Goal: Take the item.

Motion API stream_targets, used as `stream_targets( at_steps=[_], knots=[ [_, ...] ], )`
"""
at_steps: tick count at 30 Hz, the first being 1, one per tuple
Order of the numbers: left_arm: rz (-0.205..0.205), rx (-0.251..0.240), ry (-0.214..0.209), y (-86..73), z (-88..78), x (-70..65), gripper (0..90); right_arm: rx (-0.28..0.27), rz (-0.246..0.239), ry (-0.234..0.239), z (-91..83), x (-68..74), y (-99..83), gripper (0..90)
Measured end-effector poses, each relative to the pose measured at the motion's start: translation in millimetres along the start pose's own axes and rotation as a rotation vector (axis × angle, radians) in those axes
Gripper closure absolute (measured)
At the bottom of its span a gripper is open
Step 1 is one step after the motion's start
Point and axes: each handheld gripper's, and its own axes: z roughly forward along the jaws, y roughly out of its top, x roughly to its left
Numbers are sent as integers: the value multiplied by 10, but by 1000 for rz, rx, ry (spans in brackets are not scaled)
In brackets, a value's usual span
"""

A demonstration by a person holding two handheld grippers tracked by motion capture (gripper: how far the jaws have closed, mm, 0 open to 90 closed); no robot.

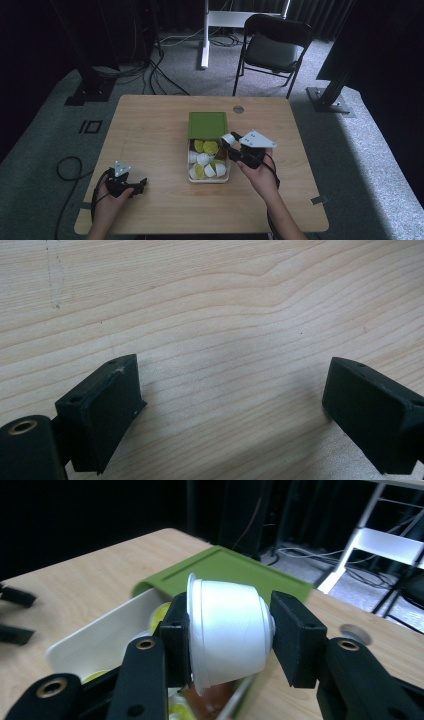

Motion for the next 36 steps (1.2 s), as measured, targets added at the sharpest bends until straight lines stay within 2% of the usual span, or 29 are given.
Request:
stream_targets(
  at_steps=[7,12,15,19,21,27,29,31,36],
  knots=[
    [0,-2,1,-1,2,-1,98,-6,19,-110,-40,-231,-87,550],
    [0,-3,2,-1,2,0,99,6,73,-174,-25,-413,-226,550],
    [0,-2,1,-1,1,0,99,17,84,-209,-17,-531,-306,550],
    [2,0,1,-1,1,1,99,39,101,-224,1,-643,-383,551],
    [2,0,1,-1,0,1,98,57,134,-221,32,-759,-474,550],
    [2,0,1,-1,1,1,99,96,146,-240,125,-960,-646,550],
    [2,0,1,-1,1,1,99,93,187,-239,151,-1022,-717,550],
    [2,0,1,-1,0,1,99,106,194,-248,188,-1072,-795,550],
    [2,0,1,-1,0,1,98,170,222,-238,299,-1171,-984,551]
  ],
)
